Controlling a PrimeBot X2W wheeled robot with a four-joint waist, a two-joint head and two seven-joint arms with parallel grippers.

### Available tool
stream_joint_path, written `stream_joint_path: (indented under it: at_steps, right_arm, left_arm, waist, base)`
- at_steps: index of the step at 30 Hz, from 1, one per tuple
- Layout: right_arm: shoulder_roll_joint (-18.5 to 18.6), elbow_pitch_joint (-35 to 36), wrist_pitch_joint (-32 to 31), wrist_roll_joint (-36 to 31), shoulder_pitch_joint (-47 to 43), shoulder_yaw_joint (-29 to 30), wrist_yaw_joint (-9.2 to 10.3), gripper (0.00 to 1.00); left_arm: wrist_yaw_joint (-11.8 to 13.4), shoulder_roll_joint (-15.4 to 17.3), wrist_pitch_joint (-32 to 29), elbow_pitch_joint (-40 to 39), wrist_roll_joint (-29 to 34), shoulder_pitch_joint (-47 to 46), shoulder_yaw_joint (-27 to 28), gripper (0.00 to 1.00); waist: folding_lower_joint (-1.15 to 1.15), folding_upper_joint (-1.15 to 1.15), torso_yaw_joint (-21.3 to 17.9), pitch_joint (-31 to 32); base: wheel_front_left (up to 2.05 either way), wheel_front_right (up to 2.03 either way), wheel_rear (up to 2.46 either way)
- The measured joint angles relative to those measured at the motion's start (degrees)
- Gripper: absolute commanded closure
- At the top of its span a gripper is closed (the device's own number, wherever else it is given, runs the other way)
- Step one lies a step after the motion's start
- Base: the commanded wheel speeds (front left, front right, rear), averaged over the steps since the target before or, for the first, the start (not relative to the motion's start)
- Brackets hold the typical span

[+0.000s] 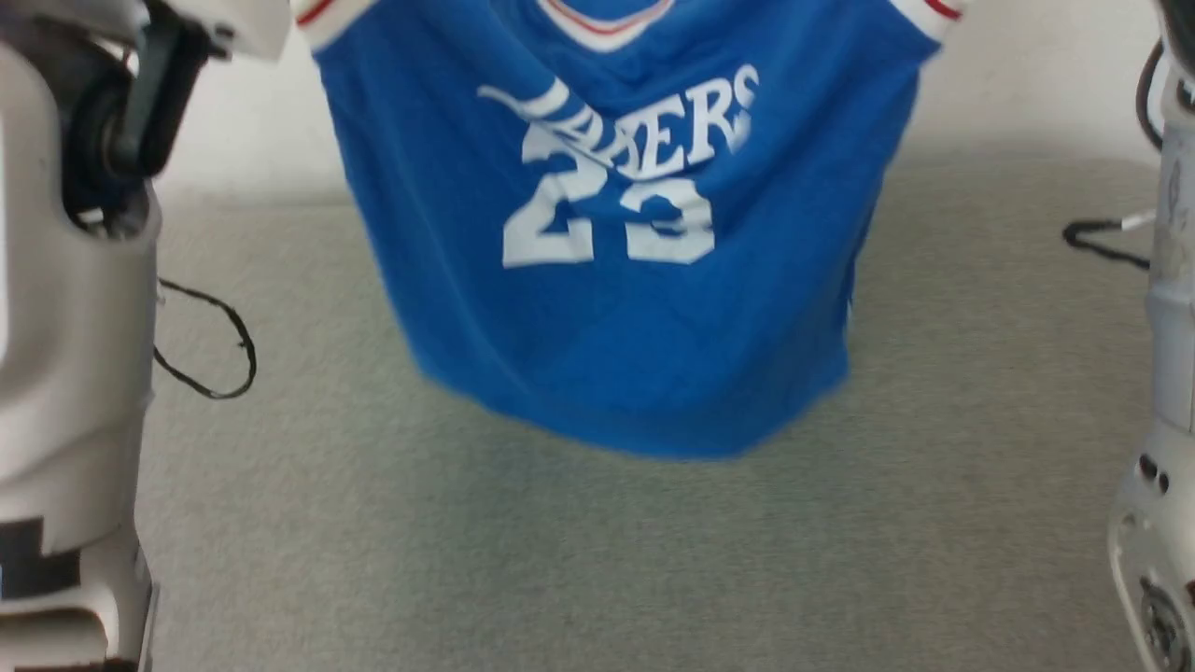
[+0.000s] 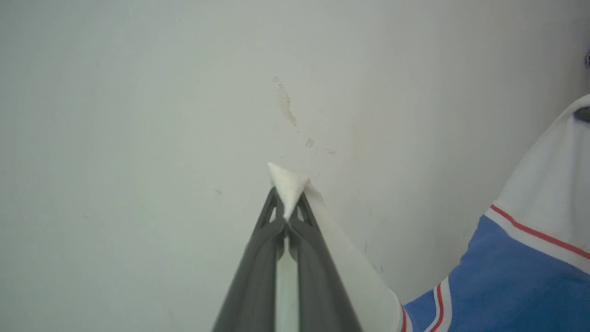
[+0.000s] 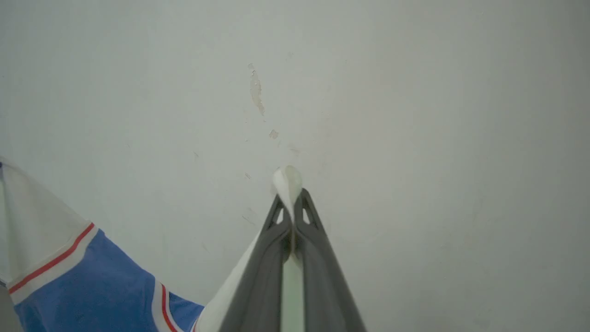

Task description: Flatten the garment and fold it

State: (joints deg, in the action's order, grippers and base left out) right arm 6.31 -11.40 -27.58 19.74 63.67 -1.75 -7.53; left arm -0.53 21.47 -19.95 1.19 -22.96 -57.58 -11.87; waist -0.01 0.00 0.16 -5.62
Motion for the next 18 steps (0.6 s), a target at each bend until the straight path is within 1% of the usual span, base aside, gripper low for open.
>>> stream_joint_path:
  at_steps: [6, 11, 15, 18]
  right_arm:
    - [0.0, -3.1, -1.2, -0.1, 5.8, -0.2, 0.0, 1.0]
    - [-0.7, -7.7, -2.3, -2.1, 10.8, 1.2, 0.0, 1.0]
    - [-1.7, -11.4, -2.4, -5.3, 15.9, 3.1, 0.0, 1.0]
    - [-2.2, -13.5, -1.3, -8.4, 20.8, 4.1, 0.0, 1.0]
  left_arm:
    - [0.0, -0.4, -3.6, 2.8, -1.5, -6.2, 0.2, 1.0]
    - [0.3, -0.5, -6.3, 6.7, -2.0, -10.0, 0.3, 1.0]
    - [1.2, -0.2, -6.0, 9.7, -0.9, -15.6, 0.5, 1.0]
    - [1.9, -0.2, -3.3, 11.4, 1.5, -22.3, 0.3, 1.0]
  waist:
    - [0.0, 0.0, -3.4, 2.3]
    - [0.0, 0.0, -5.4, 2.0]
    - [0.01, 0.0, -6.3, -0.3]
    - [0.01, 0.0, -7.0, -2.9]
  base:
    - [0.0, 0.0, 0.0]
    - [0.0, 0.0, 0.0]
    - [0.0, 0.0, 0.0]
    - [0.0, 0.0, 0.0]
